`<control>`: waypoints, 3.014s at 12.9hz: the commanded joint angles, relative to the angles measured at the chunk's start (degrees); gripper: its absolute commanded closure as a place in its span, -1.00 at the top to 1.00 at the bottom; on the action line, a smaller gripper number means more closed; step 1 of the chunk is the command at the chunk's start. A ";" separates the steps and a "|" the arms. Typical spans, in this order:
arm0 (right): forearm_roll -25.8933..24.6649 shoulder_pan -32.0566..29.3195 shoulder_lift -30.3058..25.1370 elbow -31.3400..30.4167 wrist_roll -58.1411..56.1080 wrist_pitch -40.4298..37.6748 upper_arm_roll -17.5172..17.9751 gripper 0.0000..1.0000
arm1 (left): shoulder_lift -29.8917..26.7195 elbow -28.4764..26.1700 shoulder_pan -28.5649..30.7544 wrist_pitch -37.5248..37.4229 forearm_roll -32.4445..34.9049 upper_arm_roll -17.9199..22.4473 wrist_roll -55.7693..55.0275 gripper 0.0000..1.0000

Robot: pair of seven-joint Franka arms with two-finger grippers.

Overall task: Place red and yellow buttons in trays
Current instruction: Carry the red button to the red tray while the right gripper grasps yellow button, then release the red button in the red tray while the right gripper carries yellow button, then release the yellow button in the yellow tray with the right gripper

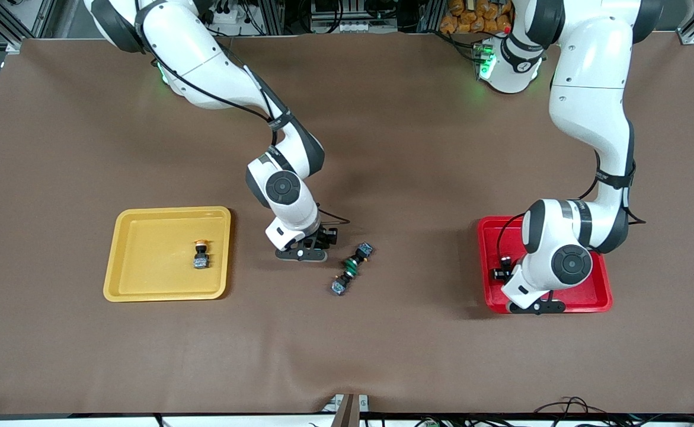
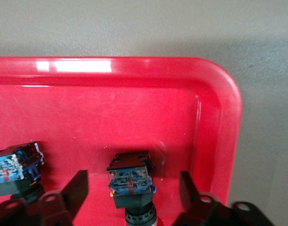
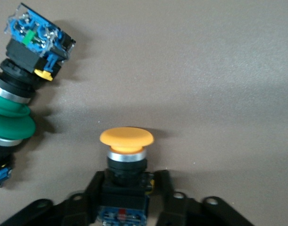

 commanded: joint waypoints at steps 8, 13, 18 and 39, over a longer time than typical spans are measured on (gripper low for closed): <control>-0.91 -9.05 -11.37 -1.81 -11.76 -18.34 -0.17 -1.00 | -16.50 -2.52 0.89 -8.73 0.92 -0.28 -0.52 1.00; -0.91 -21.51 -21.31 -13.85 -33.19 -18.98 -0.17 -1.00 | -27.84 -3.75 2.03 -18.04 1.09 -0.19 -1.57 1.00; -0.91 -30.50 -21.15 -18.17 -43.33 -13.55 -0.17 -1.00 | -37.78 -4.63 1.85 -24.99 2.59 -0.80 -6.49 1.00; -0.03 -36.83 -25.25 -17.48 -46.94 -20.60 0.18 1.00 | -50.89 -3.84 4.49 -34.14 4.96 -0.89 -4.12 1.00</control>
